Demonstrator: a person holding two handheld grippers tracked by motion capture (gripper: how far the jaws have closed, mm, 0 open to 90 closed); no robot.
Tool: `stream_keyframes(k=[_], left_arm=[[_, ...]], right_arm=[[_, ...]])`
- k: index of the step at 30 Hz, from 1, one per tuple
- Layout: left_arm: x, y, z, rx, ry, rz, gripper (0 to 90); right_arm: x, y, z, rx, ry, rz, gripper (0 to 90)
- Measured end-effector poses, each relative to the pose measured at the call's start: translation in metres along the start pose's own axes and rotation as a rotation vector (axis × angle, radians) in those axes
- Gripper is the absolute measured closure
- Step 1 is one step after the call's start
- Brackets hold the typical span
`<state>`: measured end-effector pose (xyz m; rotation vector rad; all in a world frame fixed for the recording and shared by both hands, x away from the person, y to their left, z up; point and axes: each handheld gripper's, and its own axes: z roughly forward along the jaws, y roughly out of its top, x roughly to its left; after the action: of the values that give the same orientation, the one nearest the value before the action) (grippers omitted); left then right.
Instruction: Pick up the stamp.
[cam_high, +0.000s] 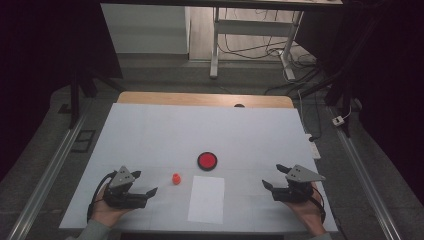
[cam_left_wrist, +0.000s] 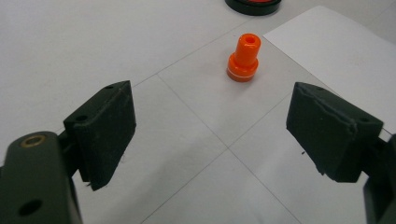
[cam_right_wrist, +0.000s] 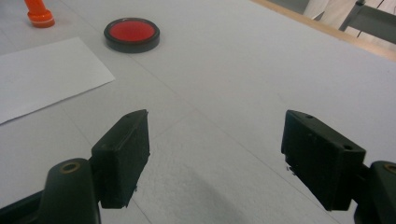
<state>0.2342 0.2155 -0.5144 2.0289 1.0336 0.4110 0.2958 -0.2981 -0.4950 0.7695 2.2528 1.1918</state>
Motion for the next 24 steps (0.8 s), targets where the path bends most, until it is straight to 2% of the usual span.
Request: stream_keyframes(k=[3, 7, 15, 24], left_arm=[[0.0011, -0.0011, 0.0006, 0.006, 0.001, -0.007, 16.1], [0.0018, -0.0017, -0.0004, 0.002, 0.005, -0.011, 16.1], [0.0043, -0.0023, -0.0020, -0.005, 0.009, -0.013, 16.5], [0.0063, -0.0023, -0.0031, -0.008, 0.023, -0.004, 17.1]], right_arm=[[-0.0031, -0.0019, 0.0004, 0.010, 0.016, 0.012, 24.9], [-0.0060, -0.0025, -0.0021, 0.009, 0.010, 0.021, 25.7], [-0.0098, -0.0026, -0.0046, -0.015, 0.029, 0.057, 28.6], [-0.0101, -0.0026, -0.0055, -0.020, 0.023, 0.055, 29.8]])
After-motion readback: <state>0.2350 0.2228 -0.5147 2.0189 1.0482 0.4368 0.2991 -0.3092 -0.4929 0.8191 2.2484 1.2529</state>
